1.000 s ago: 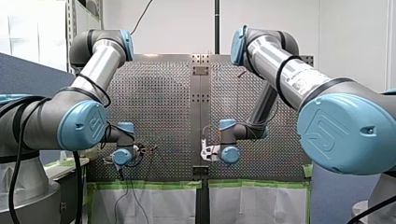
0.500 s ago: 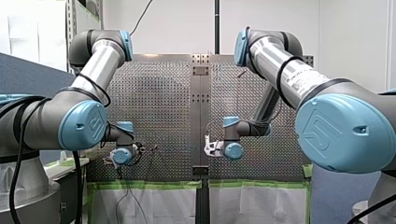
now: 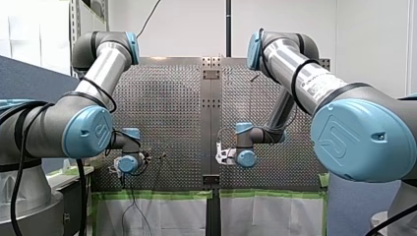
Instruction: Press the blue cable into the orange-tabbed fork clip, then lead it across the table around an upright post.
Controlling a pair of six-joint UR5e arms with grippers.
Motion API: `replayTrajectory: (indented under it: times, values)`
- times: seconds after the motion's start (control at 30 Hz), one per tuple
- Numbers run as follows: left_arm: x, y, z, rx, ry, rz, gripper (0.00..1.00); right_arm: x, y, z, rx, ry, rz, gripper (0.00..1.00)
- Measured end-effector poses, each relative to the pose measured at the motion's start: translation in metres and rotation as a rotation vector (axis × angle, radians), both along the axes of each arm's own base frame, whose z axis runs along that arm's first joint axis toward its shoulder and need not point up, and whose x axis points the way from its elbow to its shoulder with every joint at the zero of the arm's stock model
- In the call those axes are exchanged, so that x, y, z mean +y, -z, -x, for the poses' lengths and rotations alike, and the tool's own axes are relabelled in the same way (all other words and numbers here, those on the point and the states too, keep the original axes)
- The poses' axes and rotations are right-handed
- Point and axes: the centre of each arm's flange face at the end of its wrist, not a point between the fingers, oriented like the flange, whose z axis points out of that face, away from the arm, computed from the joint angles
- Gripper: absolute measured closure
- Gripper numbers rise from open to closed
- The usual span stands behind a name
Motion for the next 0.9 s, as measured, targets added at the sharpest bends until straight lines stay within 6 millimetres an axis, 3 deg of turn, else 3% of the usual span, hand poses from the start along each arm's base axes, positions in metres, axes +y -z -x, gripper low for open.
replayTrajectory:
  times: [0.43,0.9]
  values:
    - [-0.001,0.011,0.014,0.114,0.060,-0.030,0.00,0.004,0.002,-0.002,0.008,-0.005,-0.007,1.00]
    - [-0.003,0.036,0.073,0.307,0.165,-0.015,0.00,0.007,0.004,-0.003,0.020,-0.009,-0.022,1.00]
